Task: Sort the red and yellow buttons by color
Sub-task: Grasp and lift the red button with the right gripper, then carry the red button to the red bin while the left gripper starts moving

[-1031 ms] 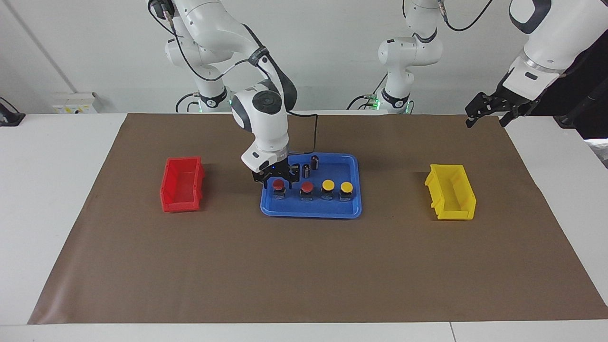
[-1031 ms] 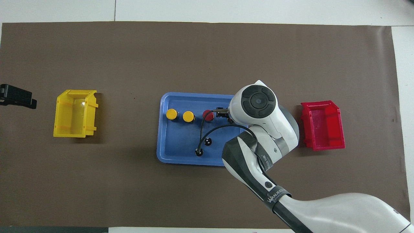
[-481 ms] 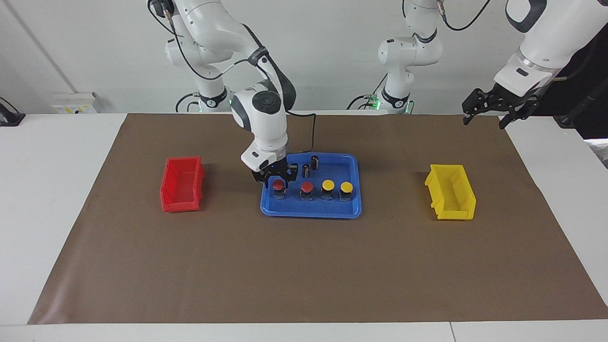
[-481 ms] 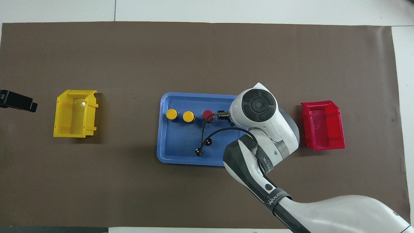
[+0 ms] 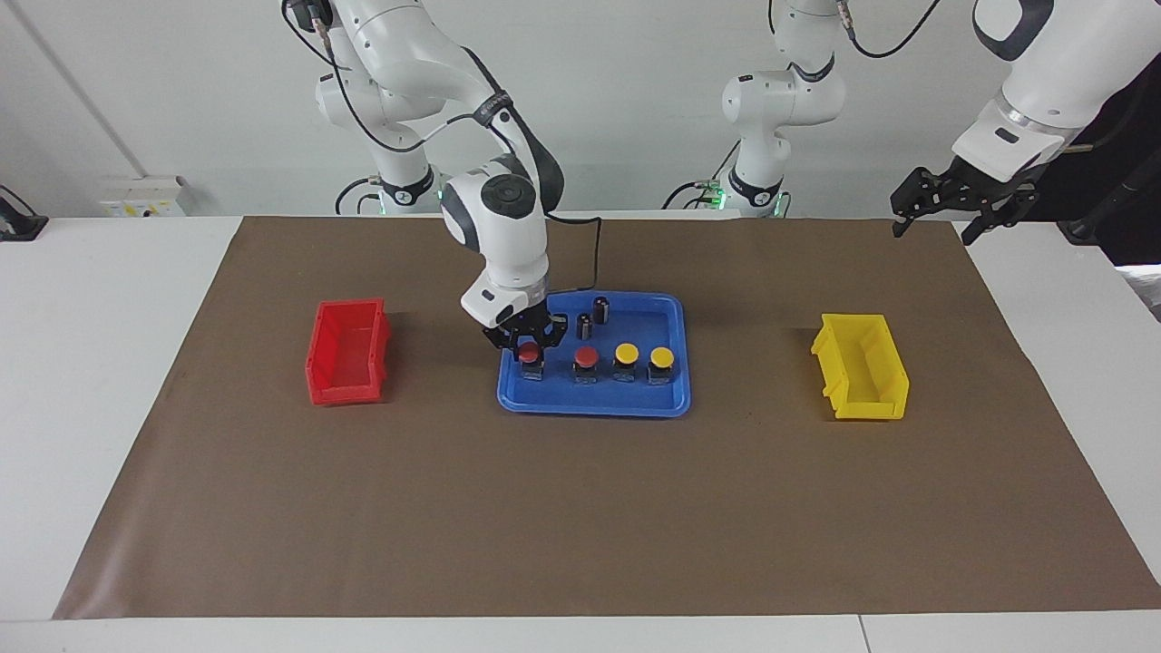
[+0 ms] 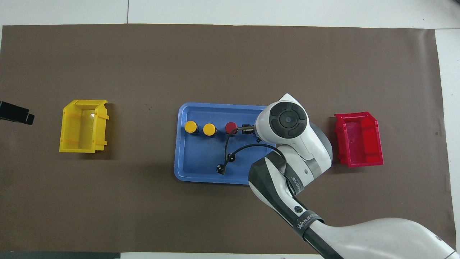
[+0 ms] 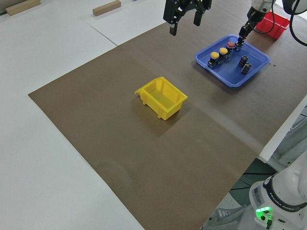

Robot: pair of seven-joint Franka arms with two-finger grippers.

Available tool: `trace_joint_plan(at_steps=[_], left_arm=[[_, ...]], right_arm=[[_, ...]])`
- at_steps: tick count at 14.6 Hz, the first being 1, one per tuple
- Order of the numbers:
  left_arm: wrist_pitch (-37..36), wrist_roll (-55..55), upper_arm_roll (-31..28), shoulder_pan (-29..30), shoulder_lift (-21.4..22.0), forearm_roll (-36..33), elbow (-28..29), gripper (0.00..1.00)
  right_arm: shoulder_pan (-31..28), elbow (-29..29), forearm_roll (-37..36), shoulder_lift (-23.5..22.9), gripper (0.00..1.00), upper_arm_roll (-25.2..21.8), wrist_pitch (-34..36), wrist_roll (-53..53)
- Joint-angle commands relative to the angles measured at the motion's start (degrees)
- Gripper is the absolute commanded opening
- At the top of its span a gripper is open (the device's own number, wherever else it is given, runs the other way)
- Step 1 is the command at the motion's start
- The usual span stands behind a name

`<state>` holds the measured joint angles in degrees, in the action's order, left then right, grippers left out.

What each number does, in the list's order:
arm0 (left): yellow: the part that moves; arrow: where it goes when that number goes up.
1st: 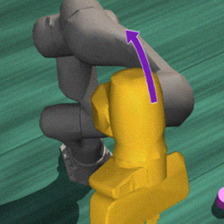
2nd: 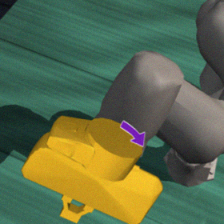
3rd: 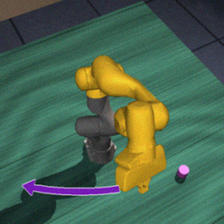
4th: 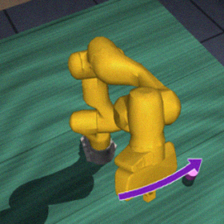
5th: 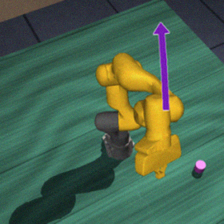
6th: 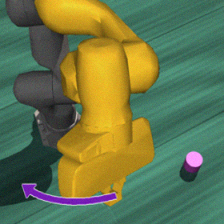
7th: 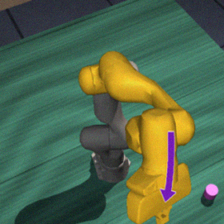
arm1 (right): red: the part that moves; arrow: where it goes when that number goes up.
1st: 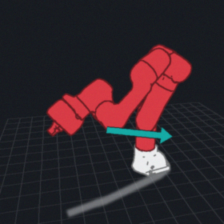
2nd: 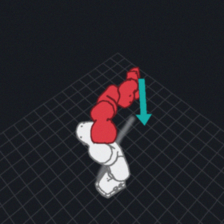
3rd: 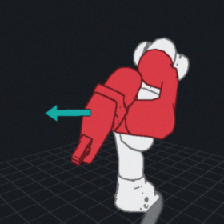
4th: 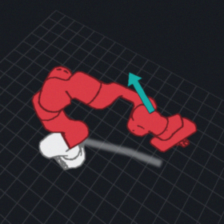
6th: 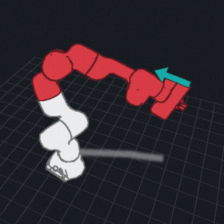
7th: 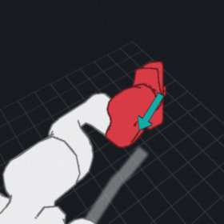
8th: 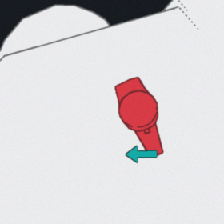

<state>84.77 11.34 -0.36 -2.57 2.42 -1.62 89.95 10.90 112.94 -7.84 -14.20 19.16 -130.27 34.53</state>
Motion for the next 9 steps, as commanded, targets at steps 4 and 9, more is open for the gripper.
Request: trace_joint_plan(at_steps=[4, 9], left_arm=[[0.31, -1.67, 0.01, 0.19, 2.16, -1.89, 1.20, 1.00], [0.58, -1.94, -0.08, 0.20, 2.16, -1.89, 1.20, 1.00]], right_arm=[[-7.61, -4.33, -0.16, 9.68, 0.23, 0.36, 15.38, -11.90], [-19.48, 9.82, 6.42, 24.28, 0.23, 0.01, 15.93, -32.20]])
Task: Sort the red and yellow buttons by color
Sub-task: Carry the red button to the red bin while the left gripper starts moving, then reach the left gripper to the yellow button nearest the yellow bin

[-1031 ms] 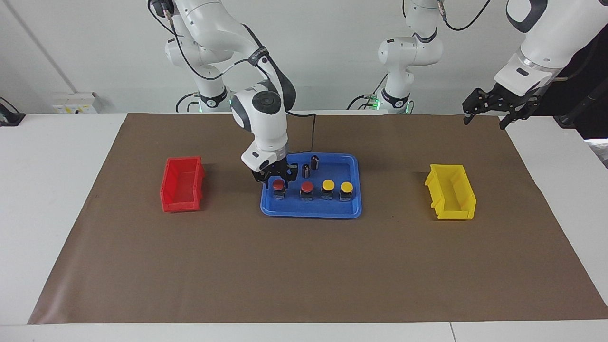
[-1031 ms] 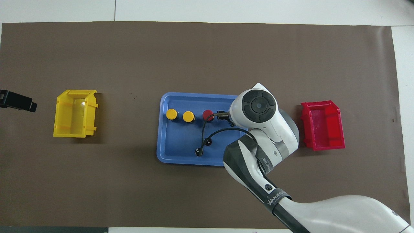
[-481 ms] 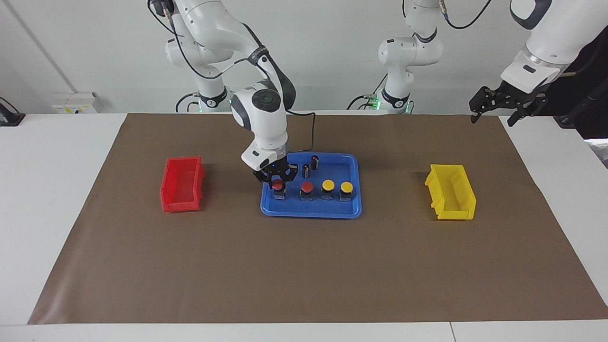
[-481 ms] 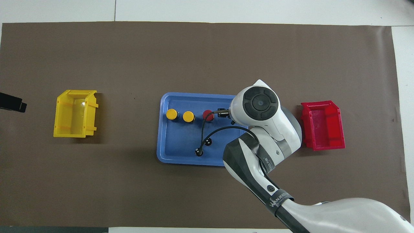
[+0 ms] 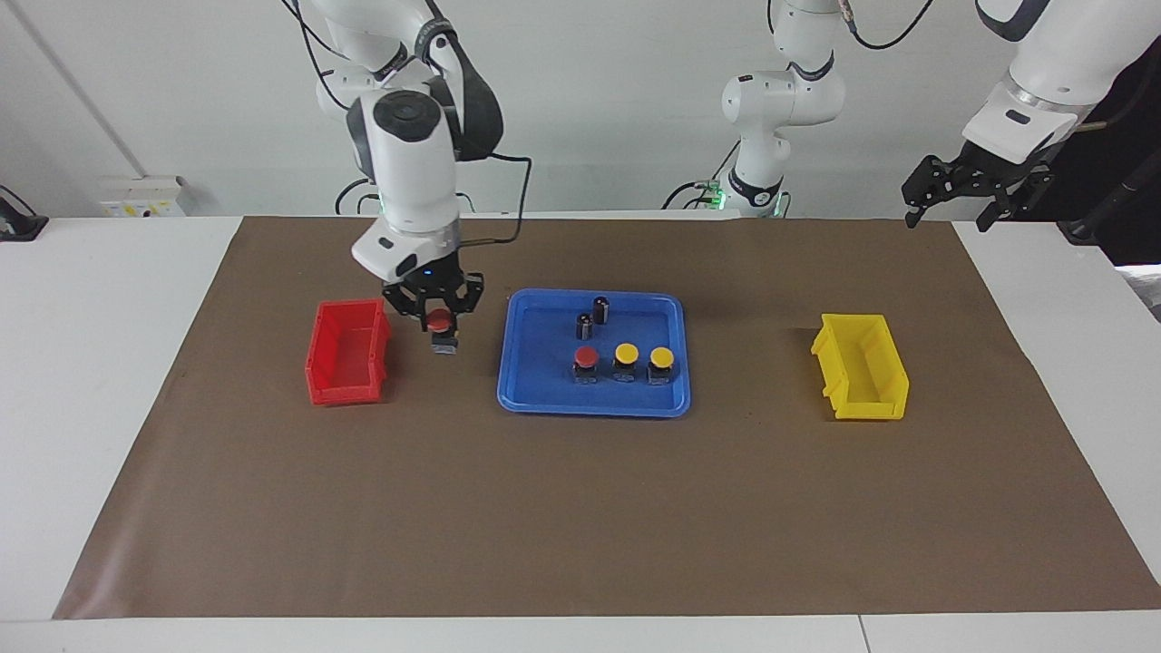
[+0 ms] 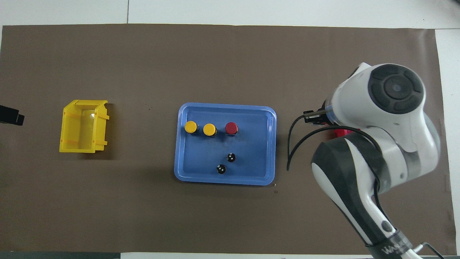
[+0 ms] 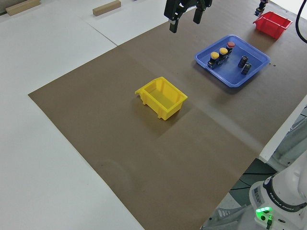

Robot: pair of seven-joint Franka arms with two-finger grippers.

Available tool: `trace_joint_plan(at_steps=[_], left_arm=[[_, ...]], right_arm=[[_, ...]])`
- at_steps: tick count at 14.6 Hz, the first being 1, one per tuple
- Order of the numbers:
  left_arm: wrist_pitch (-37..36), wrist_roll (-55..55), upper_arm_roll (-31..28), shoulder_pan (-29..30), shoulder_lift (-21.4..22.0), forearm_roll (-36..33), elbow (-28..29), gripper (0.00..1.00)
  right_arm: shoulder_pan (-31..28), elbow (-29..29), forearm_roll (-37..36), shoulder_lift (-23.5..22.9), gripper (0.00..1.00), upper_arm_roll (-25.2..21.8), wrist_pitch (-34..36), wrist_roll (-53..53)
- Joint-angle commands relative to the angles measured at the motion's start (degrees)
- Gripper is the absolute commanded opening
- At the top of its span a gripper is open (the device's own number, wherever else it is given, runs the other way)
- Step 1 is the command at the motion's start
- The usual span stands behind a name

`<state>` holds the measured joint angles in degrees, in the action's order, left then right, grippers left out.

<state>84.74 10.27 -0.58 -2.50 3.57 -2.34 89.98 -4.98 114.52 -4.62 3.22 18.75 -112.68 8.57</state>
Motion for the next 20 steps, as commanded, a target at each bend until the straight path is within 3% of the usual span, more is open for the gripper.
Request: trace_joint_plan(at_steps=[1, 4, 8, 10, 13, 16, 20], left_arm=[[0.16, -0.87, 0.14, -0.40, 1.08, -1.18, 1.16, 1.00], [0.24, -0.78, 0.93, -1.01, 1.43, -1.00, 1.43, 1.00], [2.60, -1.48, 1.20, -2.50, 2.31, -0.65, 3.70, 1.00], [11.98, -8.39, 1.28, -7.58, 4.59, -0.65, 10.80, 1.00], [21.23, -18.24, 1.37, -14.27, 3.81, -0.13, 17.93, 1.00], [30.98, -27.56, 1.37, -19.99, -0.48, 2.16, 22.16, 0.95], [38.99, -37.76, 1.46, -26.14, -8.31, 2.16, 22.43, 0.89]], right_arm=[[-6.59, 10.70, 4.70, 8.63, 0.23, 0.41, -1.92, -10.81], [-12.76, 15.02, 6.82, 10.75, 0.23, -1.08, -3.15, -20.05], [-14.71, 17.48, 6.82, 10.32, 0.23, -2.84, -6.05, -22.63], [-14.89, 19.76, 6.91, 9.18, 0.23, -2.84, -9.90, -22.46], [-14.36, 21.35, 7.00, 7.68, 0.23, -2.84, -13.79, -21.58], [-14.80, 23.54, 7.00, 6.27, 0.23, -2.84, -16.15, -21.58], [-14.18, 27.94, 7.00, 6.27, 0.24, -2.76, -21.86, -21.40]])
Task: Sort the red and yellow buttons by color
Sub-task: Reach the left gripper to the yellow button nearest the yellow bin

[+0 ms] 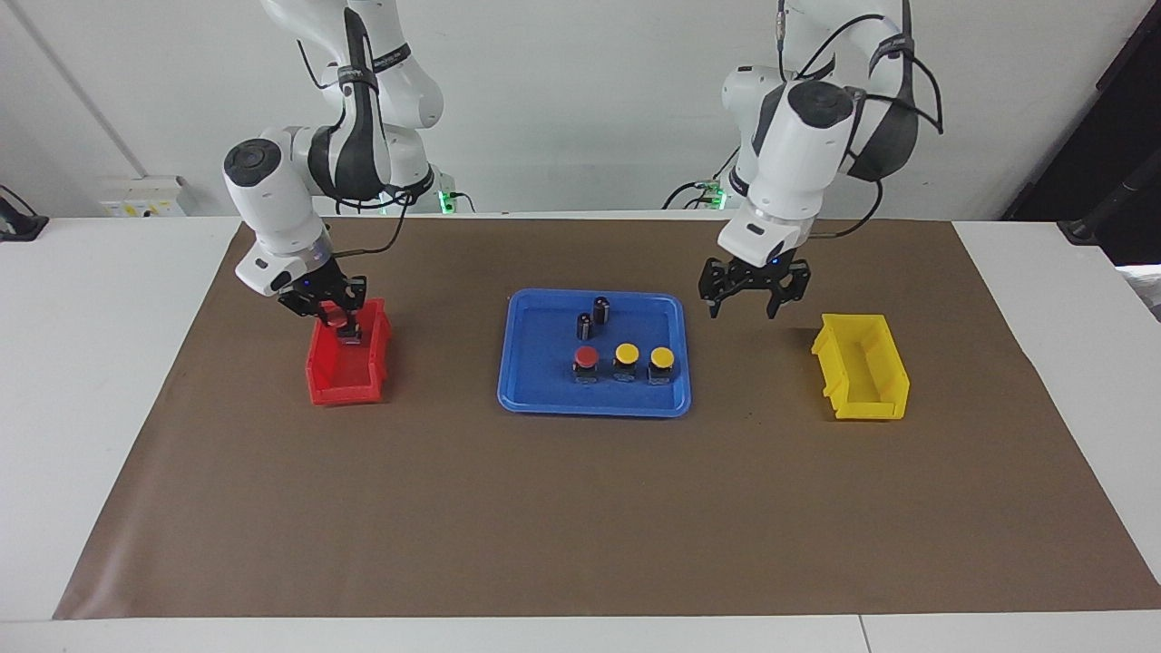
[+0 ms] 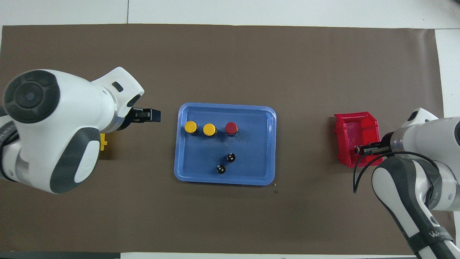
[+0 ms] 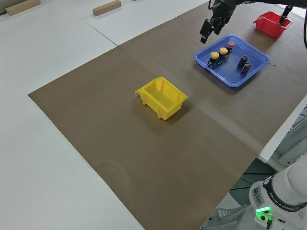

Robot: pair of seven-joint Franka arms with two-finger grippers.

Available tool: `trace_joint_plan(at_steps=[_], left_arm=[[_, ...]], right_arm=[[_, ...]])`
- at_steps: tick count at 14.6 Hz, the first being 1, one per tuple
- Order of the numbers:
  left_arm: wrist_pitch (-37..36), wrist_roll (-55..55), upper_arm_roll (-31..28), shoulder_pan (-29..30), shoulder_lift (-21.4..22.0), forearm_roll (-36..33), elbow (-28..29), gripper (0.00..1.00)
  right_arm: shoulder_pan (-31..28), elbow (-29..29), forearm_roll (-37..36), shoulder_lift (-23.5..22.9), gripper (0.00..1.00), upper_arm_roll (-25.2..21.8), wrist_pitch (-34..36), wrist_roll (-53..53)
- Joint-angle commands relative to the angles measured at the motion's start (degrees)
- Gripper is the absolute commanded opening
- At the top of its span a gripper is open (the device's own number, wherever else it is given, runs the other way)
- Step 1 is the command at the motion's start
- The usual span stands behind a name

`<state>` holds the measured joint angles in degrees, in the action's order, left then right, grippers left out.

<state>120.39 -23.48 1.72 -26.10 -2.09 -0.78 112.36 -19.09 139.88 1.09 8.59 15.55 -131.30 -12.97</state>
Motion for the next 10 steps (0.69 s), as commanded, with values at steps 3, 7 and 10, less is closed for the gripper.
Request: trace_joint_plan(at_steps=[3, 7, 10], left_arm=[[8.00, -7.72, -0.84, -4.83, -4.58, 0.69, 1.80, 0.79], [9.60, -8.60, -0.84, -5.89, -6.87, 0.69, 2.16, 0.74], [10.82, -10.09, -0.84, -7.03, -7.40, 0.69, 2.95, 0.74]], right_arm=[[0.80, 2.94, 1.28, 0.91, 0.26, 0.44, -3.88, 0.13], [0.99, 3.73, 1.28, 1.26, 0.38, 0.44, -3.88, 0.22], [0.90, 3.29, 1.28, 1.08, 0.70, 0.44, -3.79, 0.13]])
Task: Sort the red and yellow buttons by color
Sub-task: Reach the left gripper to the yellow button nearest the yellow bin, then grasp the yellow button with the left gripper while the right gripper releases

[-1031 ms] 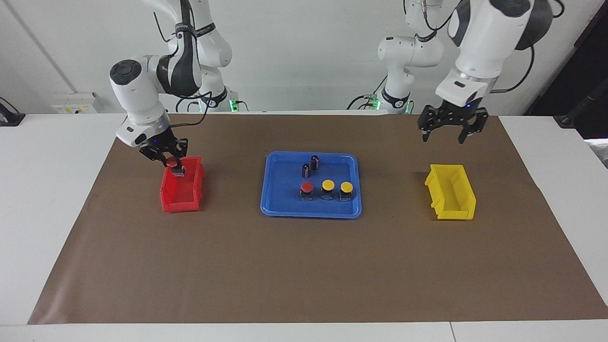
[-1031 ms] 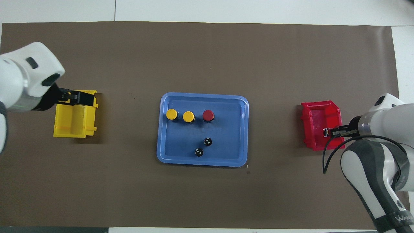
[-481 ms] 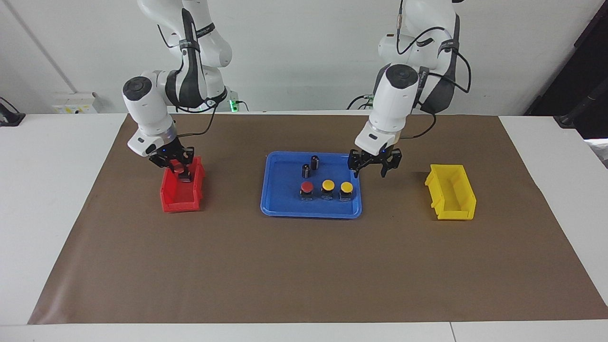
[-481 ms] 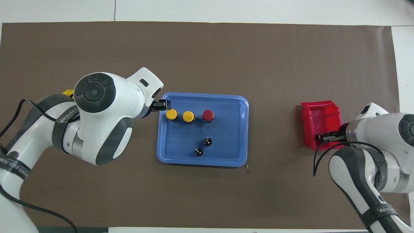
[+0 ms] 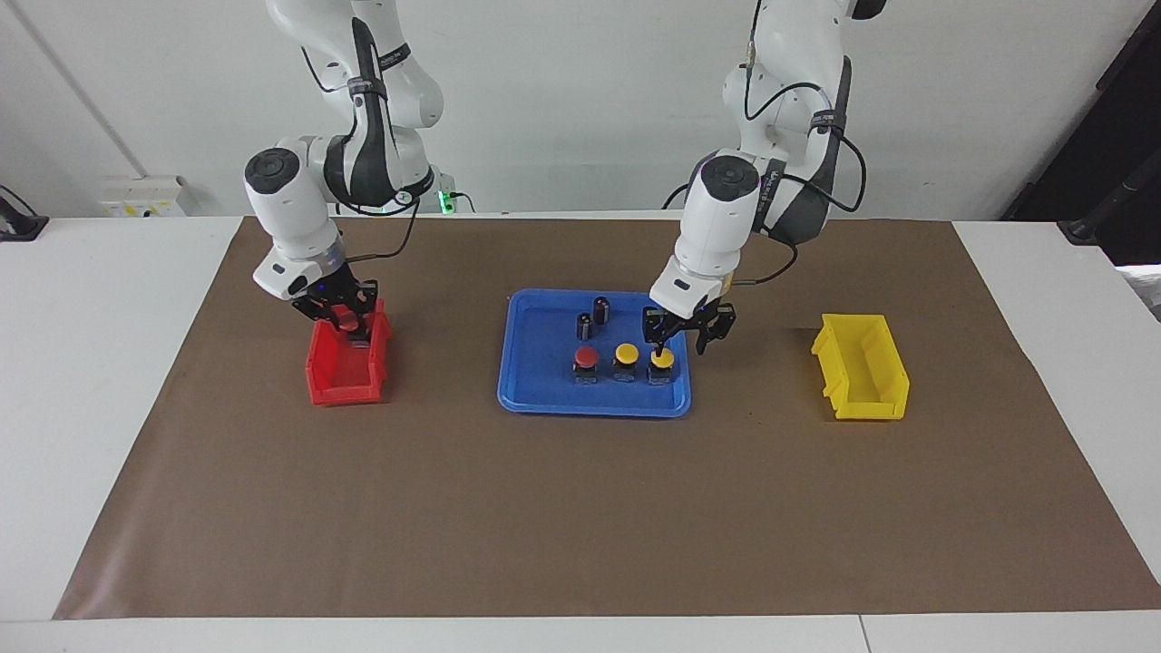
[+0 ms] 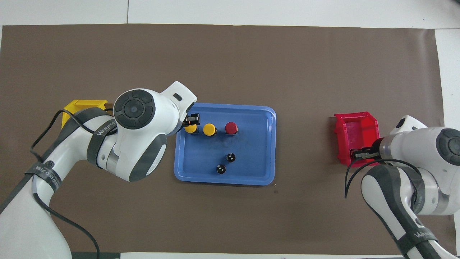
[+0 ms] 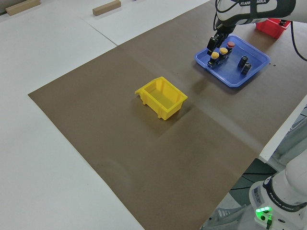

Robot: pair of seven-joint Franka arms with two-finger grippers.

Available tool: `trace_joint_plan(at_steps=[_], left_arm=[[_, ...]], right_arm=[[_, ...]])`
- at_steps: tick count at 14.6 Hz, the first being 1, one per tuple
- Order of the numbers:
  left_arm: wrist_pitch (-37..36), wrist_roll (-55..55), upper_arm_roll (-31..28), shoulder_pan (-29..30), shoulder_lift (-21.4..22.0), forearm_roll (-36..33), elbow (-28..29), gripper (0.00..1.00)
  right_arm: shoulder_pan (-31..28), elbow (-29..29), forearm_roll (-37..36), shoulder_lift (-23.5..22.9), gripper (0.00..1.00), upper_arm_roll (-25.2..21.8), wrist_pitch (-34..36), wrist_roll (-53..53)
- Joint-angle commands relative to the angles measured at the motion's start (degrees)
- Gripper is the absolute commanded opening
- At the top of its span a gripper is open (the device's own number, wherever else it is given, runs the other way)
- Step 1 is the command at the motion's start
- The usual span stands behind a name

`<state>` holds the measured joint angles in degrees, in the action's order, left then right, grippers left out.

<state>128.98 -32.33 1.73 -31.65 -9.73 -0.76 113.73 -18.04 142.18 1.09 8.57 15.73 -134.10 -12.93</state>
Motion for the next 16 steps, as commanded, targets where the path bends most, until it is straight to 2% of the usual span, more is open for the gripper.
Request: trace_joint_plan(at_steps=[1, 2, 6, 9, 12, 14, 15, 16], left_arm=[[2.32, -1.25, -0.85, -1.49, -0.02, 0.68, 1.58, 0.74], [2.41, -1.25, -0.85, -1.49, -0.38, 0.68, 1.58, 0.74], [3.38, -1.25, -0.85, -1.84, -0.99, 0.68, 1.76, 0.72], [3.64, -1.16, -0.85, -1.84, -0.99, 0.68, 2.11, 0.69], [4.61, -1.16, -0.85, -1.84, -0.91, 0.68, 2.98, 0.68], [5.22, -1.25, -0.85, -2.10, -1.78, 0.68, 2.99, 0.68], [5.23, -1.25, -0.85, -2.10, -1.79, 0.68, 2.99, 0.65], [5.14, -1.25, -0.85, -2.10, -1.79, 0.68, 2.99, 0.45]], right_arm=[[-0.15, -0.31, 1.28, 0.84, 0.72, 0.26, -0.12, 0.10], [-0.24, -2.15, 1.28, 0.23, 0.75, 0.26, 1.28, 0.01], [-0.24, -15.75, 1.28, -3.64, 0.81, 0.26, 13.31, 0.10], [-0.15, -22.71, 1.28, -3.30, 0.83, 0.44, 21.22, 0.19], [0.02, -32.72, 1.37, -2.94, 0.84, 0.88, 32.11, 1.67], [-0.06, -39.75, 1.37, -3.12, 0.88, 1.14, 39.15, 2.29], [0.02, -41.87, 1.37, -2.95, 0.90, 1.23, 41.53, 3.51], [0.02, -42.94, 1.37, -3.03, 0.93, 1.40, 43.03, 4.92]])
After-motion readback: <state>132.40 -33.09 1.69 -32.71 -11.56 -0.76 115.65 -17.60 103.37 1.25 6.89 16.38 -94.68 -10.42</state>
